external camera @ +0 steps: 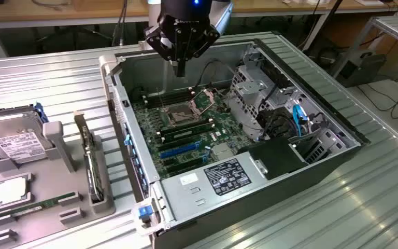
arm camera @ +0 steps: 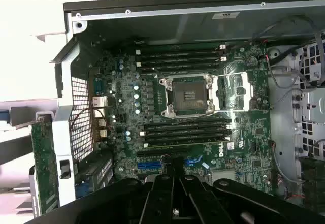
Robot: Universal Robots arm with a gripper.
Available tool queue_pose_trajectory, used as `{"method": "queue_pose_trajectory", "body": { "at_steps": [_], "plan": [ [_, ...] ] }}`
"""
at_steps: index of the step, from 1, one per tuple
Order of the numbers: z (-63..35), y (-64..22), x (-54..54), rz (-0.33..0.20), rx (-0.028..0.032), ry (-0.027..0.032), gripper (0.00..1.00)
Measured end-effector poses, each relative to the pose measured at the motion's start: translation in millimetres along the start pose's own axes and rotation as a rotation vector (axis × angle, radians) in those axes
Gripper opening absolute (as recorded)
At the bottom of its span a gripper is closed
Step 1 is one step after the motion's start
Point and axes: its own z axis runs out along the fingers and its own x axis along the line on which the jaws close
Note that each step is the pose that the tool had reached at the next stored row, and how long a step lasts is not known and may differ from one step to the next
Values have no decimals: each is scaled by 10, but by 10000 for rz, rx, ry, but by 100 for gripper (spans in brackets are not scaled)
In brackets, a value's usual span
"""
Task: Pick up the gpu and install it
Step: 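Reach for the gpu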
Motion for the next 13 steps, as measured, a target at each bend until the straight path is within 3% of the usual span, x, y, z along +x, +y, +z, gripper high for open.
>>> {"method": "queue_pose_trajectory", "body": {
  "at_steps": [3, 6, 13],
  "plan": [
    [-1, -24, 20, 1, 11, -1, 11],
    [-11, -177, 158, -1, 13, 0, 11],
    [-21, -316, 418, -2, 12, -3, 11]
  ]
}}
